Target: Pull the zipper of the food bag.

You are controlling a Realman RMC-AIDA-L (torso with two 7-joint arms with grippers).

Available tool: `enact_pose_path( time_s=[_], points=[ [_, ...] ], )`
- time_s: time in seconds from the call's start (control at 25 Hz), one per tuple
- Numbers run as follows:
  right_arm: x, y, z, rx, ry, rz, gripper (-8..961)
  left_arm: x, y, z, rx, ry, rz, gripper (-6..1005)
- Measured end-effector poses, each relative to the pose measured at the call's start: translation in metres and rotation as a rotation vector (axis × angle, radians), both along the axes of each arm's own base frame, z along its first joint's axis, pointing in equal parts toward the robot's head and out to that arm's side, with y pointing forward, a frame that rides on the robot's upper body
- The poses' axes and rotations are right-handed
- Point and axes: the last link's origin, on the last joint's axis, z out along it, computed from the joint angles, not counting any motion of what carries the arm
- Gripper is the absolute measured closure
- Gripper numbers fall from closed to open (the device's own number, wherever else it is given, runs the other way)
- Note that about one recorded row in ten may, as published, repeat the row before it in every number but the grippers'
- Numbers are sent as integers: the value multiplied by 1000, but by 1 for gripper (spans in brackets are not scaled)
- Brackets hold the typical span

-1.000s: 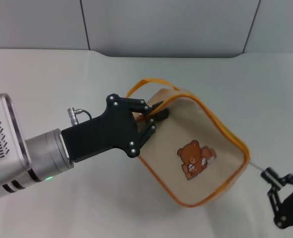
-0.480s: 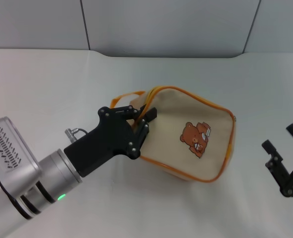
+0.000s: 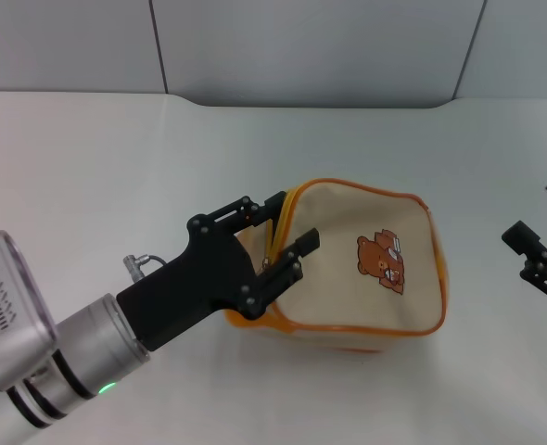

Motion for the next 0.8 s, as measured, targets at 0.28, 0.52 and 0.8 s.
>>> enact_pose_path(
  time_s=[0.28, 0.52, 0.8],
  points=[
    [-5, 19, 17, -282, -72, 56, 128, -9, -2, 10, -65, 9, -25, 421],
    [-14, 22, 31, -509, -217, 195, 127, -20, -12, 30, -204, 54, -131, 230],
    [-20, 19, 32, -615, -286, 271, 127, -36, -23, 45, -343, 133, -165, 183]
  ],
)
